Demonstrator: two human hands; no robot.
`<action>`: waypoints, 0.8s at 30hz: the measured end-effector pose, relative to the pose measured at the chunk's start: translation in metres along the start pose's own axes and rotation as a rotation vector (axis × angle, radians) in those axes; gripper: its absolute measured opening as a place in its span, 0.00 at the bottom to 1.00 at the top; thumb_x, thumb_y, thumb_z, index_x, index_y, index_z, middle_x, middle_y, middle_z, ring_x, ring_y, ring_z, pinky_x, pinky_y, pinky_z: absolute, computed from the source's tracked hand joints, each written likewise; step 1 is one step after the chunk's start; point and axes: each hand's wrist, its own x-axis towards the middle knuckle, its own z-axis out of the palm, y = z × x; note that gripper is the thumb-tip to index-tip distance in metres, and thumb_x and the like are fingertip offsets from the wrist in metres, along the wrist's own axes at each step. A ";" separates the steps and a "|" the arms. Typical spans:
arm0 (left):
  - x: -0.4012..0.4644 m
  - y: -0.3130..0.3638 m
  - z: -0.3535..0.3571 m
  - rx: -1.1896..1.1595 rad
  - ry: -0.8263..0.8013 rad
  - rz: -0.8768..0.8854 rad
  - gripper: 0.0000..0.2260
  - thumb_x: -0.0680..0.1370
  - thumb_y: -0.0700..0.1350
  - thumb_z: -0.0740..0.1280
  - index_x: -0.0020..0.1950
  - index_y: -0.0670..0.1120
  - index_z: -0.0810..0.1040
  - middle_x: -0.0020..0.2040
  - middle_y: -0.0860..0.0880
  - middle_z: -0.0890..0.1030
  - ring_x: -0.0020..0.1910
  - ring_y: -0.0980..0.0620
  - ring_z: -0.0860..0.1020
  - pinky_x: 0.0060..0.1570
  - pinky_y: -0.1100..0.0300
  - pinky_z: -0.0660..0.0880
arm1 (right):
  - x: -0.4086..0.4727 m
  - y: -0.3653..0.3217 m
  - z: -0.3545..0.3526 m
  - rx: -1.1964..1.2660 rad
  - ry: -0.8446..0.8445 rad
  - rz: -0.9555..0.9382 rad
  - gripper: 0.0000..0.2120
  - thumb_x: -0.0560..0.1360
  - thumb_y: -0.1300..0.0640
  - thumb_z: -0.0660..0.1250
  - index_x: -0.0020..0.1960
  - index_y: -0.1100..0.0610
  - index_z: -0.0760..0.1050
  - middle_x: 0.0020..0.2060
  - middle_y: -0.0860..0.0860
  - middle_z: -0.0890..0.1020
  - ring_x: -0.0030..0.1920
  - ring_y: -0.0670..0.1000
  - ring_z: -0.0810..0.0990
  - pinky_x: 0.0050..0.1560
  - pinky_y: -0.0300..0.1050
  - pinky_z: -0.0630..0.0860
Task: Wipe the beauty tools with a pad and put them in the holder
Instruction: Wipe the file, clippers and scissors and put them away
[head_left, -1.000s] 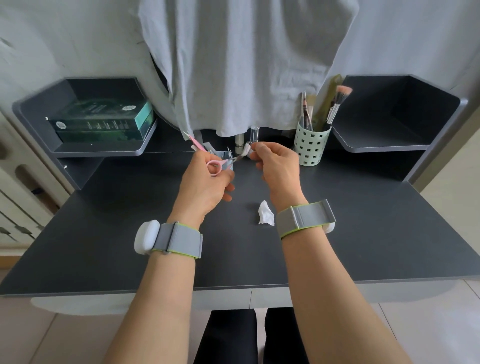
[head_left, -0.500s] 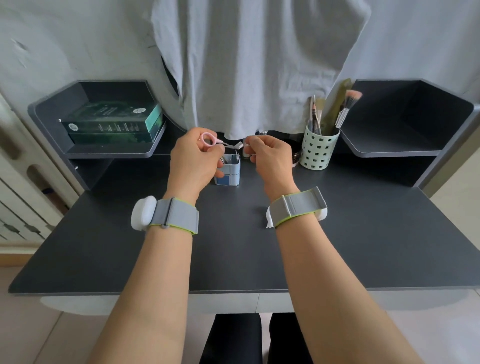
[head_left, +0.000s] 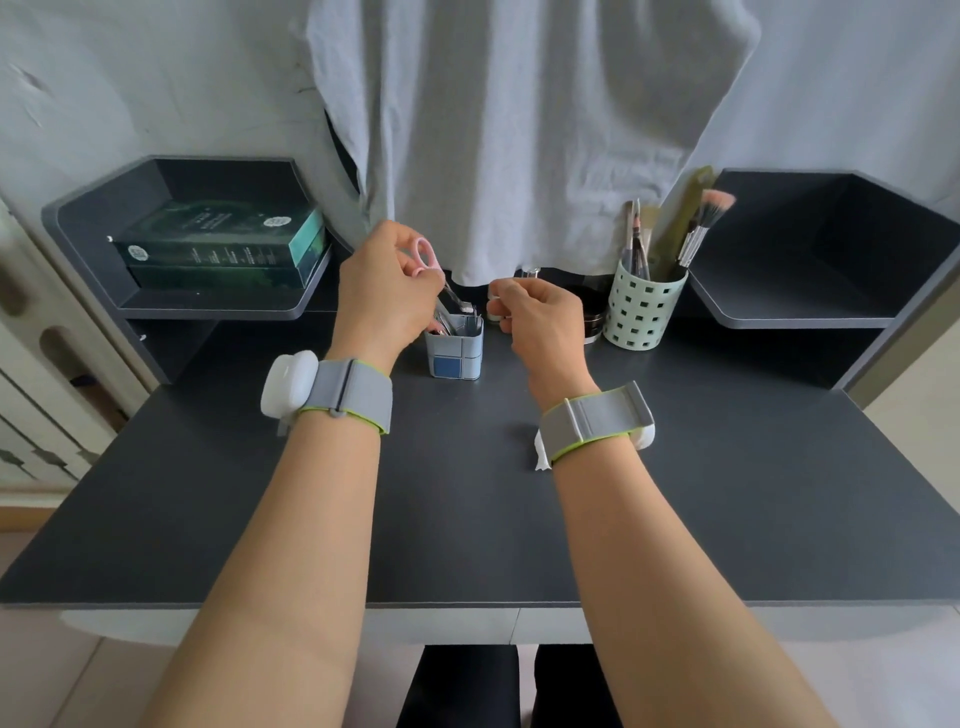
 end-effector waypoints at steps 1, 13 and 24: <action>0.003 0.000 -0.001 0.032 -0.002 0.023 0.10 0.75 0.38 0.69 0.55 0.48 0.77 0.39 0.49 0.82 0.34 0.46 0.84 0.31 0.57 0.79 | 0.001 0.002 -0.001 -0.002 0.002 0.001 0.07 0.74 0.54 0.69 0.42 0.53 0.84 0.31 0.46 0.84 0.36 0.47 0.76 0.43 0.47 0.72; 0.012 -0.001 0.011 0.207 -0.052 0.095 0.11 0.76 0.38 0.68 0.56 0.49 0.75 0.40 0.49 0.82 0.39 0.49 0.81 0.36 0.54 0.80 | 0.007 0.014 -0.008 -0.038 0.032 0.002 0.06 0.75 0.53 0.69 0.42 0.51 0.84 0.32 0.45 0.85 0.39 0.46 0.79 0.54 0.51 0.79; 0.014 -0.014 0.031 0.101 -0.019 0.056 0.06 0.74 0.38 0.68 0.42 0.47 0.82 0.34 0.49 0.83 0.34 0.47 0.83 0.38 0.47 0.83 | 0.008 0.017 -0.013 -0.068 0.042 0.002 0.08 0.74 0.53 0.68 0.39 0.51 0.84 0.35 0.46 0.86 0.50 0.53 0.84 0.59 0.58 0.79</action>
